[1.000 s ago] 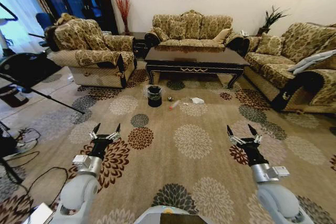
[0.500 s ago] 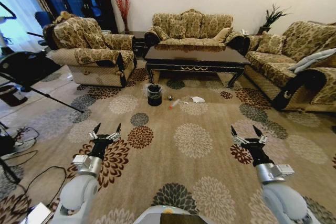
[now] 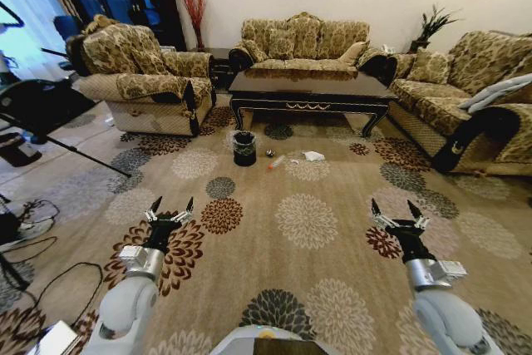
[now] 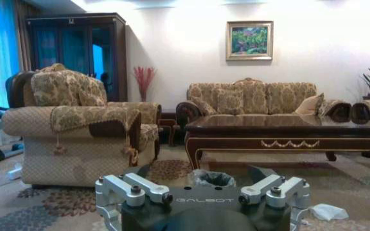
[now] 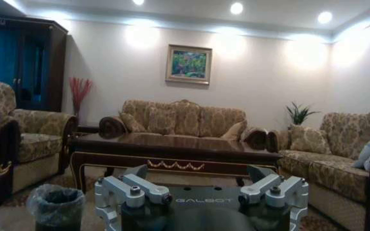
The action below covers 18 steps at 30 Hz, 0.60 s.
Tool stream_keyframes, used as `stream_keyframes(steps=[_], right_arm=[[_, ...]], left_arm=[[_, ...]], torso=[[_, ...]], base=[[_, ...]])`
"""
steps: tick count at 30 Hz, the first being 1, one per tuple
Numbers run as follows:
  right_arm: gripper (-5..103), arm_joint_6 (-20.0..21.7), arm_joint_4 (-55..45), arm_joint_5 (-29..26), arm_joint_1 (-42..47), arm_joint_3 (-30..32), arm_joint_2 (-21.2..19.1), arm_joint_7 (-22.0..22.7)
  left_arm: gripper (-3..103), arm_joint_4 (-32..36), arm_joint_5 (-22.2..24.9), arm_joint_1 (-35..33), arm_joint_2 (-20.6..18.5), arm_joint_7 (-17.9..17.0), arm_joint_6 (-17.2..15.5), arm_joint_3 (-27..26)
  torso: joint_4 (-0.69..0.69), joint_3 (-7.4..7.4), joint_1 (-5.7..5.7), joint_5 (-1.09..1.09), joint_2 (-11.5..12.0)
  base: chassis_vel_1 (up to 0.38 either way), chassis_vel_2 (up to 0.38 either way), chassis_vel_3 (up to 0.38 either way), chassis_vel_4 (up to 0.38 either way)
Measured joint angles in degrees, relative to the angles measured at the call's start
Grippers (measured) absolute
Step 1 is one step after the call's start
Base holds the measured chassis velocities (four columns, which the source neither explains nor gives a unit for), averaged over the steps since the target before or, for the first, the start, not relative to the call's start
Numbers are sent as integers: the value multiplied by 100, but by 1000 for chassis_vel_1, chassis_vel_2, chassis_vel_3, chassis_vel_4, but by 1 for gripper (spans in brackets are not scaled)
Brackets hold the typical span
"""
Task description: Move to the front of the table and pick up the trash from the floor, then place it into the trash bin.
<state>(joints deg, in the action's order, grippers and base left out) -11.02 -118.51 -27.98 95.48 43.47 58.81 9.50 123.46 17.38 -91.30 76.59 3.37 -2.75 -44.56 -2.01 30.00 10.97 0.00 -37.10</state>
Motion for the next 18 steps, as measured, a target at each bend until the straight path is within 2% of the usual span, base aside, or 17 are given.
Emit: stream_keyframes(steps=[18], right_arm=[[100,-80,167,43,-157,-161,20,67]], left_arm=[[100,-32,-43,-1,122,38,65,-13]], torso=[[0,-247,-179,0,431]], base=[[0,0,0,0]])
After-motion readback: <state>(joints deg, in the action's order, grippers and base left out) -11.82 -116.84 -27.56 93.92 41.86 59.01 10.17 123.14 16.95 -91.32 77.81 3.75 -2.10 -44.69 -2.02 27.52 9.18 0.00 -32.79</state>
